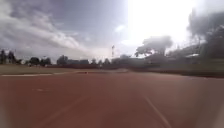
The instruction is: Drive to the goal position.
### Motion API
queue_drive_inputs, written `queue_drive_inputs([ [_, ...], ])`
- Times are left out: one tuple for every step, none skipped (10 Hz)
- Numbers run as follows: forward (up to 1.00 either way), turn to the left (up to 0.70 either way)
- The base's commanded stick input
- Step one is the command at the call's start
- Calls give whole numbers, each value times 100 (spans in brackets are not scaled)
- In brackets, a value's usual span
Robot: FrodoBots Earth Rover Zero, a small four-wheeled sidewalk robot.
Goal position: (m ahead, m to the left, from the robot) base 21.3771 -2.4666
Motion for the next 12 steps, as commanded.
queue_drive_inputs([
  [70,0],
  [70,0],
  [70,0],
  [70,0],
  [70,0],
  [70,0],
  [70,0],
  [70,0],
  [70,-1],
  [70,-16],
  [70,-32],
  [70,-35],
])
